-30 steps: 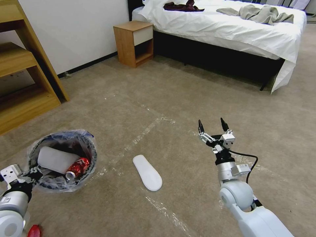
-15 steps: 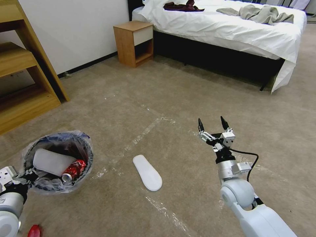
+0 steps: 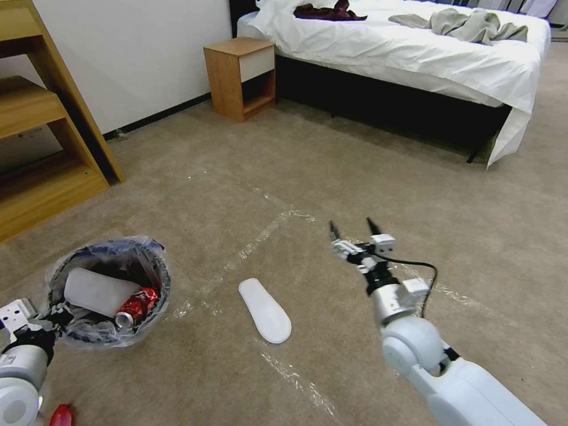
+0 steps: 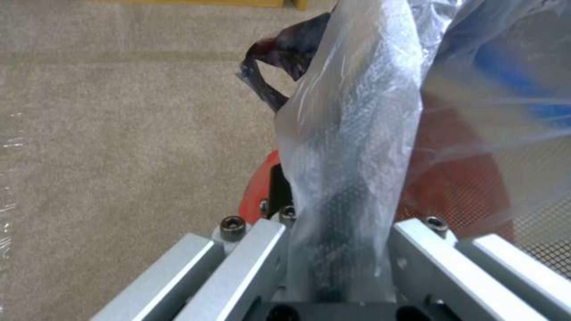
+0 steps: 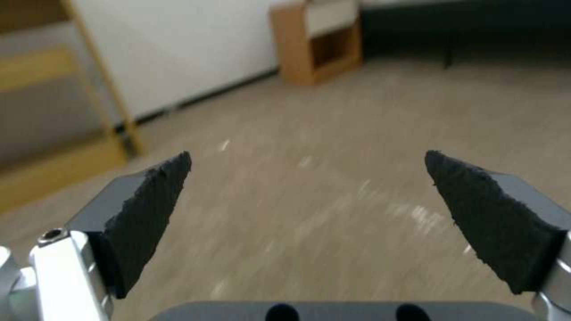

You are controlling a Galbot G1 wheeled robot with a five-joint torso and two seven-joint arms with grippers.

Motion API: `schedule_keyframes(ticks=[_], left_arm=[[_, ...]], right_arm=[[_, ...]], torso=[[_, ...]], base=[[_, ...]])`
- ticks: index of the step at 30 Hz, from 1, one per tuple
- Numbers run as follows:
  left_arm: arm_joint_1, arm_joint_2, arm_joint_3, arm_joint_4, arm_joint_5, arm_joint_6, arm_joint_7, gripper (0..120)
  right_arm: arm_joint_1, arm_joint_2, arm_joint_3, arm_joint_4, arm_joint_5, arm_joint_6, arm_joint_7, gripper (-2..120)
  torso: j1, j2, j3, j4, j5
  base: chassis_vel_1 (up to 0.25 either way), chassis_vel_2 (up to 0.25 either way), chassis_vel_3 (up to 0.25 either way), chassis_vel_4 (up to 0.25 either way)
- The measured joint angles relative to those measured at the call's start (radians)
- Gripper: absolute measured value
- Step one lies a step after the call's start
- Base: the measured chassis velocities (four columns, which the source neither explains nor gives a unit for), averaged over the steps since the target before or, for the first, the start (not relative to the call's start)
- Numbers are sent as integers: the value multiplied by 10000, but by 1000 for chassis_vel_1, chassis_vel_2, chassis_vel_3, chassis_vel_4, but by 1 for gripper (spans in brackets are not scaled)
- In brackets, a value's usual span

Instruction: Pick up the trash bin and place the garbage on the floor into it.

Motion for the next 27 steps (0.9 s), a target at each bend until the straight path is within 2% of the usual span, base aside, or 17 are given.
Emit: schedule_keyframes(ticks=[2, 3, 5, 13, 17, 27], left_arm=[[-65, 16, 52, 34, 6, 0, -6, 0], [-65, 16, 52, 34, 6, 0, -6, 0], [-124, 87, 105, 182, 20, 4, -4, 0], [-182, 91, 105, 221, 25, 4, -2, 0], [-237, 104, 104, 273, 22, 4, -6, 0], [-366, 122, 172, 451, 14, -10, -5, 0]], right_arm=[[417, -51, -762, 15, 489, -558, 378, 100], [417, -51, -762, 15, 489, -558, 378, 100], [1281, -53, -2111, -106, 1460, -1633, 1217, 100], [2468, 276, -3321, -519, 2416, -2582, 2129, 100], [3251, 643, -4204, -1193, 2928, -3264, 2737, 100], [3500, 1335, -4745, -2486, 3196, -3957, 3148, 100]], torso=[[0, 0, 0, -1, 0], [0, 0, 0, -1, 0], [0, 0, 0, -3, -1], [0, -2, 0, -1, 1], [0, -2, 0, -2, -1], [0, -2, 0, -2, 0]], base=[[0, 0, 0, 0], [0, 0, 0, 0], [0, 0, 0, 0], [0, 0, 0, 0], [0, 0, 0, 0], [0, 0, 0, 0]])
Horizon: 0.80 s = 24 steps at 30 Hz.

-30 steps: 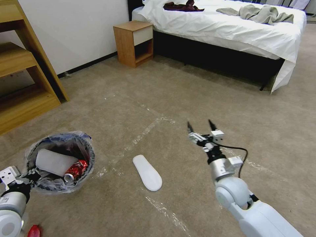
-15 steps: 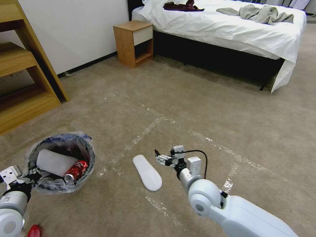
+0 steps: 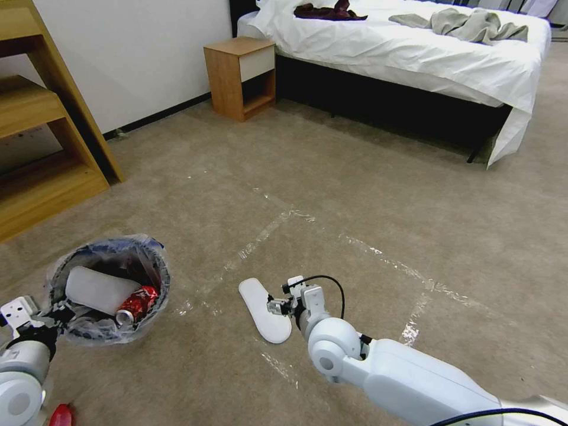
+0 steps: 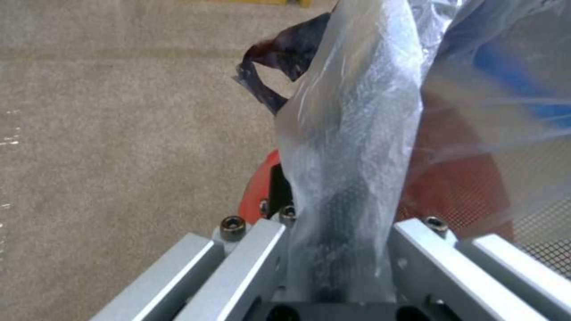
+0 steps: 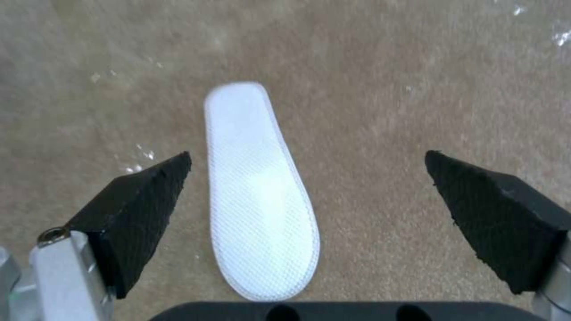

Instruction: Pick up the trash bin and place the garbage on the floor into it.

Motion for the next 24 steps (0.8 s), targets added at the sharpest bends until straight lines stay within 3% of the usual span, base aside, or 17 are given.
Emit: schedule_keyframes(ticks=[11, 24], left_arm=[[-46, 0, 20, 71, -2, -36, 17, 0], [47, -143, 16, 2, 22, -82, 54, 0]], right_arm=[[374, 929, -573, -1481, 66, -74, -279, 100], [541, 1284, -908, -2305, 204, -173, -389, 100]], torso=[[0, 1, 0, 1, 1], [0, 1, 0, 0, -1]], base=[[0, 0, 0, 0], [0, 0, 0, 0]])
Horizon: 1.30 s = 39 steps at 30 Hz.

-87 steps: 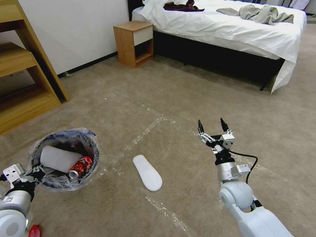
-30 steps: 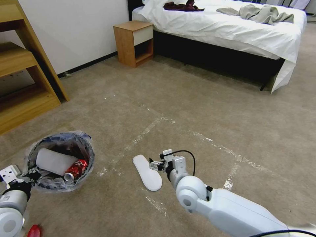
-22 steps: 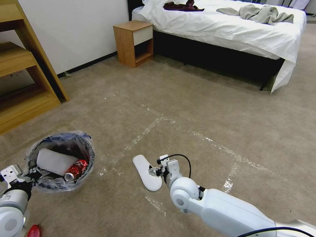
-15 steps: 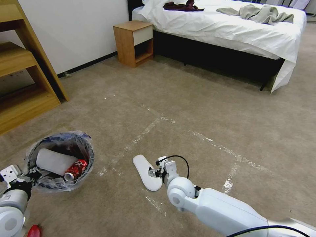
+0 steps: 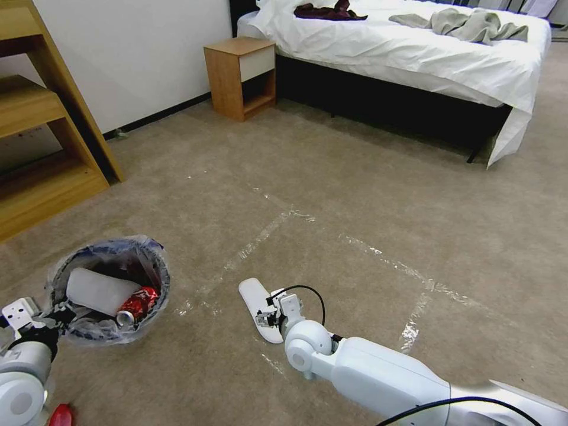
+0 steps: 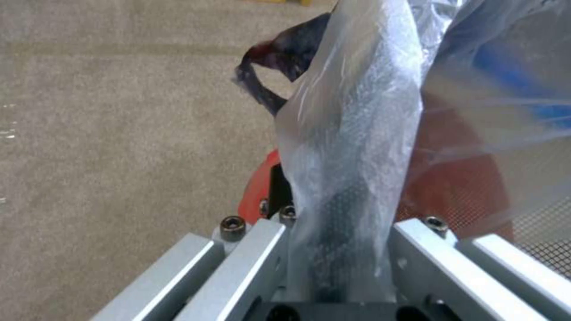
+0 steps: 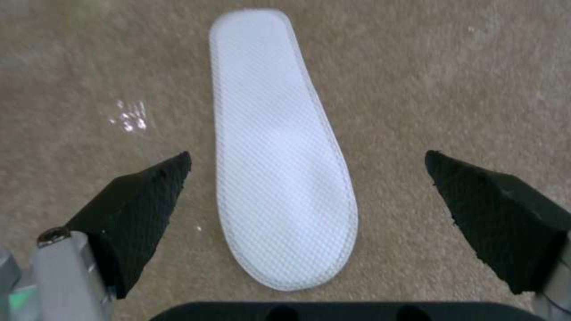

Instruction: Pick up the trash bin and place the garbage on the floor into it.

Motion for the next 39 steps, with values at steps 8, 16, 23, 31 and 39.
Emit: schedule_keyframes(ticks=[8, 16, 23, 31, 39], left_arm=[[114, -60, -44, -63, 53, -54, 34, 0], [229, -88, -103, -107, 79, -96, 46, 0], [249, -131, -113, -108, 108, -114, 55, 0], [256, -134, -134, -104, 110, -131, 61, 0], [281, -140, -161, -101, 109, -155, 68, 0]], right_arm=[[-96, 104, 97, -374, -16, 47, -123, 99], [-187, 322, 290, -822, -121, 249, -347, 98], [-246, 446, 263, -1026, -151, 343, -423, 94], [-230, 586, 144, -1251, -147, 390, -416, 93], [-305, 597, 61, -1493, -253, 462, -418, 92]], torso=[[0, 1, 0, 0, 0], [0, 1, 0, 0, 1], [0, 1, 0, -1, 1], [0, 2, 0, 0, 1], [0, 2, 0, 0, 1]], base=[[0, 0, 0, 0], [0, 0, 0, 0], [0, 0, 0, 0], [0, 0, 0, 0], [0, 0, 0, 0]])
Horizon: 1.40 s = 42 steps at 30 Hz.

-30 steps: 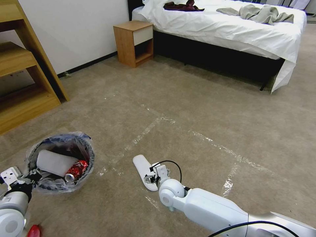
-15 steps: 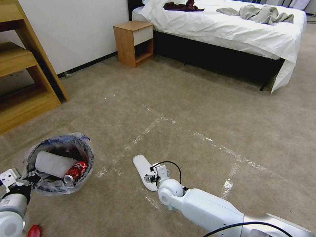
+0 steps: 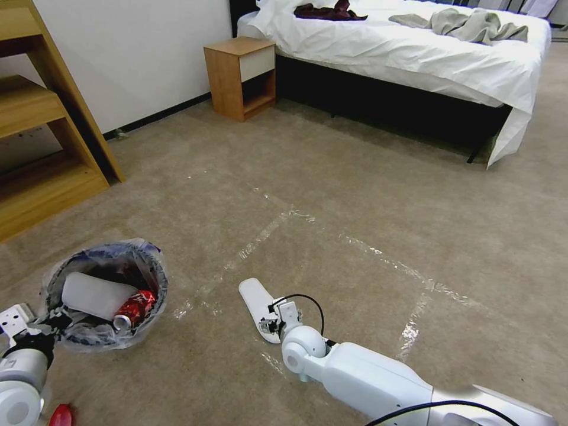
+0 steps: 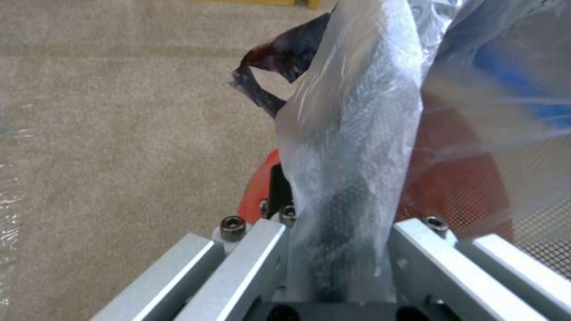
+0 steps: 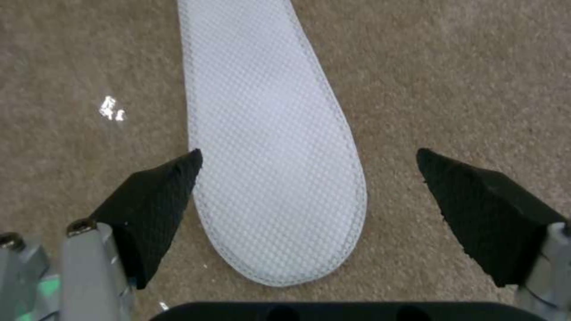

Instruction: Pick up the trash bin and place the garbage on the floor into it.

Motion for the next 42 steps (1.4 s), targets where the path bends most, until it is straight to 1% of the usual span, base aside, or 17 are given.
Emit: schedule_keyframes(ticks=[20, 26, 42], left_arm=[[11, -50, 10, -32, 21, -17, 1, 0], [2, -63, 29, -97, 9, -18, -5, 0], [110, -59, -35, -220, -34, -54, -25, 0]], right_arm=[[36, 187, -474, -326, 8, 231, -213, 88], [151, 352, -712, -663, 18, 273, -274, 88], [244, 628, -727, -1510, -140, 424, -564, 88]], torso=[[0, 0, 0, 0, 0], [0, 0, 0, 0, 0], [0, 0, 0, 0, 0]], base=[[0, 0, 0, 0], [0, 0, 0, 0], [0, 0, 0, 0]])
